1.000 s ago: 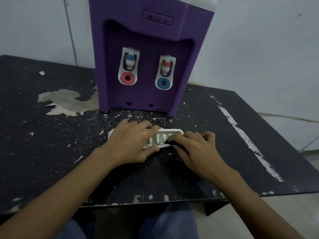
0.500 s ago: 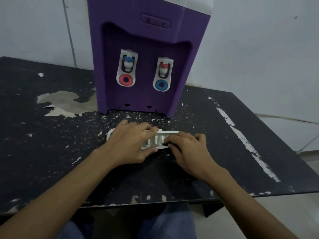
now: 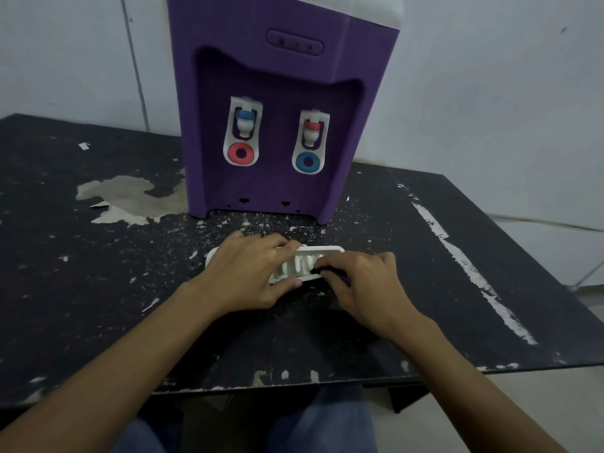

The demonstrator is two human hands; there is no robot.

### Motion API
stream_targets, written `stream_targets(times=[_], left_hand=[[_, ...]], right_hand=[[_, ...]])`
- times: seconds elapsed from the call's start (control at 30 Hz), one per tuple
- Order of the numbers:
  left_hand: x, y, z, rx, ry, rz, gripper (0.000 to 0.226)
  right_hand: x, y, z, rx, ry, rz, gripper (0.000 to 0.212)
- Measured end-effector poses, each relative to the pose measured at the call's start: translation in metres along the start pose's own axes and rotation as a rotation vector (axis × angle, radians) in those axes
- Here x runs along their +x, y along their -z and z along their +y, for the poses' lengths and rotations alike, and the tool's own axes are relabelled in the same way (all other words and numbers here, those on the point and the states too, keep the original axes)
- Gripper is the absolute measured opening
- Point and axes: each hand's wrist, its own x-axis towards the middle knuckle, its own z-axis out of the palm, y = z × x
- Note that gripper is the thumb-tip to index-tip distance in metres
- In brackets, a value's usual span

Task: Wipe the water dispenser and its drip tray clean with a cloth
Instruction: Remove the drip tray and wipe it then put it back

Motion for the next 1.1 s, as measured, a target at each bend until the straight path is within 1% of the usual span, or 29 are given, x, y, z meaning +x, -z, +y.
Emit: stream_targets(times=[0.07,0.17,0.27,0.4,0.5,0.6,0.73,0.83,0.93,1.1], left_hand=[[-0.001,-0.001,-0.001,-0.024,0.007,-0.015,0.073],[-0.001,-0.001,-0.002,-0.028,0.004,-0.021,0.074],[0.0,-0.001,-0.002,0.0,-0.011,-0.021,0.075],[0.0,-0.002,-0.003,-0.003,-0.018,-0.011,0.074],[0.0,-0.002,-0.004,-0.003,-0.015,-0.025,0.075],[0.0,0.0,-0.003,0.011,-0.025,-0.011,0.074],[0.0,0.001,-0.003,0.017,-0.026,-0.01,0.073],[0.001,0.002,-0.002,0.011,-0.023,-0.028,0.075],[0.001,0.001,-0.002,0.024,-0.036,-0.01,0.074],[0.002,0.0,-0.002,0.031,-0.047,-0.005,0.072]], right_hand=[[-0.002,0.0,0.004,0.004,0.037,0.028,0.011],[0.0,0.002,0.005,-0.05,0.097,0.014,0.005],[0.003,0.0,0.003,-0.09,0.146,-0.022,0.008],[0.003,-0.002,0.003,-0.027,0.146,-0.021,0.01],[0.001,-0.002,0.008,-0.076,0.138,0.029,0.009],[0.001,-0.007,0.008,-0.141,0.15,0.098,0.013],[0.001,-0.011,0.009,-0.156,0.18,0.149,0.006],[0.002,-0.013,0.009,-0.141,0.188,0.145,0.011],[0.002,-0.016,0.011,-0.059,0.157,0.131,0.015],[0.004,-0.022,0.008,-0.012,0.194,0.134,0.022]])
